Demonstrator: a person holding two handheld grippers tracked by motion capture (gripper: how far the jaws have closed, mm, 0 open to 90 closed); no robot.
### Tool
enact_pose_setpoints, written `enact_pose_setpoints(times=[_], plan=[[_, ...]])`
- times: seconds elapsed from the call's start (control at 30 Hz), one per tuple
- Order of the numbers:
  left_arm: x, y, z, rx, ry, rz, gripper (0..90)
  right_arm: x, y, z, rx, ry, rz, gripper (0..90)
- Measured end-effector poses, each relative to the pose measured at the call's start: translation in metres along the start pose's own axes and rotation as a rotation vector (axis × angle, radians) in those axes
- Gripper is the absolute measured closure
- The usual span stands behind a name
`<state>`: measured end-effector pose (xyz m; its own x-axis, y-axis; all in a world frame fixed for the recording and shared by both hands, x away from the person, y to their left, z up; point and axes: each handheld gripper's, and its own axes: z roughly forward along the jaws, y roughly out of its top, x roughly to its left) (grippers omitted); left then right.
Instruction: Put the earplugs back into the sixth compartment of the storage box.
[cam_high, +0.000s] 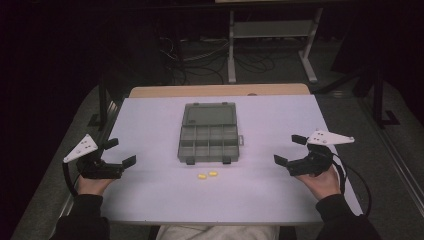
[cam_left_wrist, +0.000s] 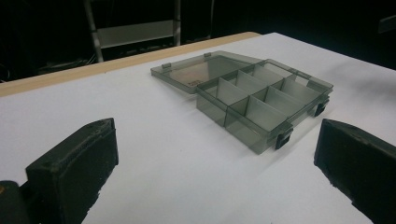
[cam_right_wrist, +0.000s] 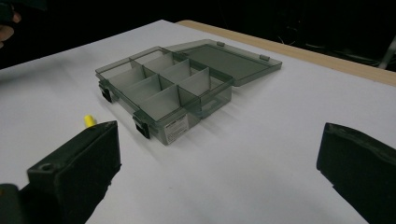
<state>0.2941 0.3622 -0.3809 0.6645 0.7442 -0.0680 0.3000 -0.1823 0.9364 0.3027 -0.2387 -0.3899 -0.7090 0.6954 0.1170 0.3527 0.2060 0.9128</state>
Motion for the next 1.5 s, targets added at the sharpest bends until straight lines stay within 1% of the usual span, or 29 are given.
enact_pose_setpoints(times=[0.27,0.6,0.63,0.67,0.7,0.73,0.77,0.8,0.87,0.97,1.1,1.13,1.17,1.2,1.23,1.27,1.3,1.33,1.37,1.4,1.43,1.47,1.5], plan=[[-0.001,0.001,0.001,0.008,-0.002,0.002,0.0,0.000,0.000,0.000,0.005,0.006,0.001,0.0],[-0.005,0.008,0.000,0.023,-0.022,0.037,0.0,0.001,0.000,0.001,0.016,0.011,0.000,0.0],[-0.006,0.011,0.001,0.032,-0.026,0.050,0.0,0.001,0.000,0.001,0.015,0.012,0.000,0.0],[-0.006,0.011,0.001,0.032,-0.026,0.050,0.0,0.001,0.000,0.001,0.015,0.012,0.000,0.0],[-0.008,0.013,0.001,0.037,-0.030,0.061,0.0,0.001,0.000,0.001,0.015,0.012,0.000,0.0],[-0.011,0.018,0.003,0.046,-0.039,0.082,0.0,0.001,0.000,0.001,0.015,0.012,0.001,0.0],[-0.013,0.021,0.004,0.050,-0.044,0.094,0.0,0.001,0.000,0.001,0.016,0.013,0.001,0.0],[-0.013,0.021,0.004,0.050,-0.044,0.094,0.0,0.001,0.000,0.001,0.017,0.012,0.001,0.0],[-0.019,0.029,0.008,0.063,-0.070,0.124,0.0,0.001,0.000,0.001,0.017,0.013,0.000,0.0],[-0.025,0.036,0.014,0.079,-0.096,0.141,0.0,0.001,0.000,0.001,0.017,0.013,0.000,0.0],[-0.032,0.046,0.023,0.110,-0.122,0.179,0.0,0.001,0.000,0.001,0.019,0.015,0.000,0.0],[-0.032,0.046,0.023,0.110,-0.122,0.179,0.0,0.001,0.000,0.001,0.019,0.015,0.000,0.0],[-0.035,0.050,0.027,0.116,-0.136,0.190,0.0,0.001,0.000,0.002,0.021,0.016,-0.004,0.0],[-0.035,0.050,0.027,0.116,-0.136,0.190,0.0,0.001,0.000,0.002,0.021,0.016,-0.004,0.0],[-0.038,0.054,0.030,0.127,-0.147,0.197,0.0,0.001,0.000,0.002,0.021,0.018,-0.006,0.0],[-0.038,0.054,0.030,0.127,-0.147,0.197,0.0,0.001,0.000,0.002,0.021,0.018,-0.006,0.0],[-0.041,0.057,0.033,0.138,-0.160,0.207,0.0,0.001,0.000,0.002,0.021,0.018,-0.007,0.0],[-0.041,0.057,0.033,0.138,-0.160,0.207,0.0,0.001,0.000,0.002,0.021,0.018,-0.007,0.0],[-0.044,0.060,0.037,0.154,-0.169,0.223,0.0,0.002,0.000,0.002,0.021,0.019,-0.007,0.0],[-0.044,0.060,0.037,0.154,-0.169,0.223,0.0,0.002,0.000,0.002,0.022,0.020,-0.008,0.0],[-0.047,0.062,0.041,0.166,-0.182,0.230,0.0,0.002,0.000,0.002,0.022,0.020,-0.009,0.0],[-0.047,0.062,0.041,0.166,-0.182,0.230,0.0,0.002,0.000,0.002,0.022,0.020,-0.009,0.0],[-0.050,0.063,0.046,0.182,-0.195,0.242,0.0,0.002,0.000,0.002,0.025,0.020,-0.008,0.0]])
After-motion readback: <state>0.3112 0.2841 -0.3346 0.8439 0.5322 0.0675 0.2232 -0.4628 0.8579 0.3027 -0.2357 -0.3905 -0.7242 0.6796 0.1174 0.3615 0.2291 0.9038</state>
